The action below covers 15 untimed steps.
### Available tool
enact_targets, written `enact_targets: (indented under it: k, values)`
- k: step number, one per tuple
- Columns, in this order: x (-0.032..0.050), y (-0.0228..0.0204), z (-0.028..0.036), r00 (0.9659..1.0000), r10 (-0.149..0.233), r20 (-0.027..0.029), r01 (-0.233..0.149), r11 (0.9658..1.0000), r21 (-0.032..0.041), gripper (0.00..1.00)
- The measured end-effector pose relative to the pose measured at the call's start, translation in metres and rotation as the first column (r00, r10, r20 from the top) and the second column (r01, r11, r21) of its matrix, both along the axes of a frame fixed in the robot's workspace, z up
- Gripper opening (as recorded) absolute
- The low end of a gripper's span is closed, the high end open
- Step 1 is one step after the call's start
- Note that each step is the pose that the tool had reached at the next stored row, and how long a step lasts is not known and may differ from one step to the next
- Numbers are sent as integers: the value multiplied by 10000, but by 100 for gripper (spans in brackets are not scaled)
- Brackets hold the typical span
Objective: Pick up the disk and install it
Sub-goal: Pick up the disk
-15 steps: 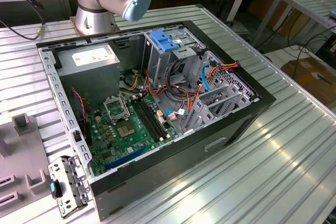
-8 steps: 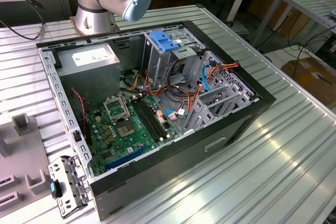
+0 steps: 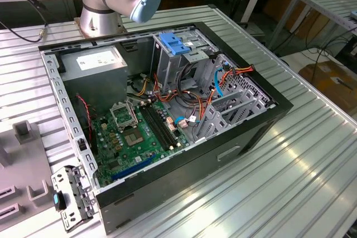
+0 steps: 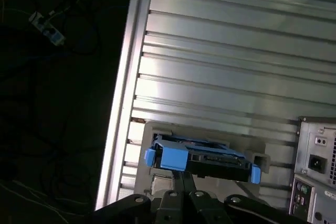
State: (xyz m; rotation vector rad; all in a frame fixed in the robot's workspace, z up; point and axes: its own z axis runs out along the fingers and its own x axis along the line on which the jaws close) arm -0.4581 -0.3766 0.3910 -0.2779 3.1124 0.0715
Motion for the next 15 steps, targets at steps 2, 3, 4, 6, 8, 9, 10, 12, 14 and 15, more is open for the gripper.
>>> enact_targets:
  k: [2,3,4,6,8,9,10,12,14,15]
  values:
    - [0,0,0,9981,623,0,-623,9981,0,11]
    - [0,-1,0,9964,850,0,-850,9964,0,11]
    - [0,-1,0,9947,1031,0,-1031,9947,0,11]
    - [0,-2,0,9919,1267,0,-1267,9919,0,11]
    - [0,-2,0,9902,1399,0,-1399,9902,0,11]
    - [0,-2,0,9901,1401,0,-1401,9901,0,11]
    - [0,-2,0,9900,1414,0,-1414,9900,0,11]
    - [0,-2,0,9898,1428,0,-1428,9898,0,11]
    - [0,-2,0,9897,1431,0,-1431,9897,0,11]
    - [0,-2,0,9897,1432,0,-1432,9897,0,11]
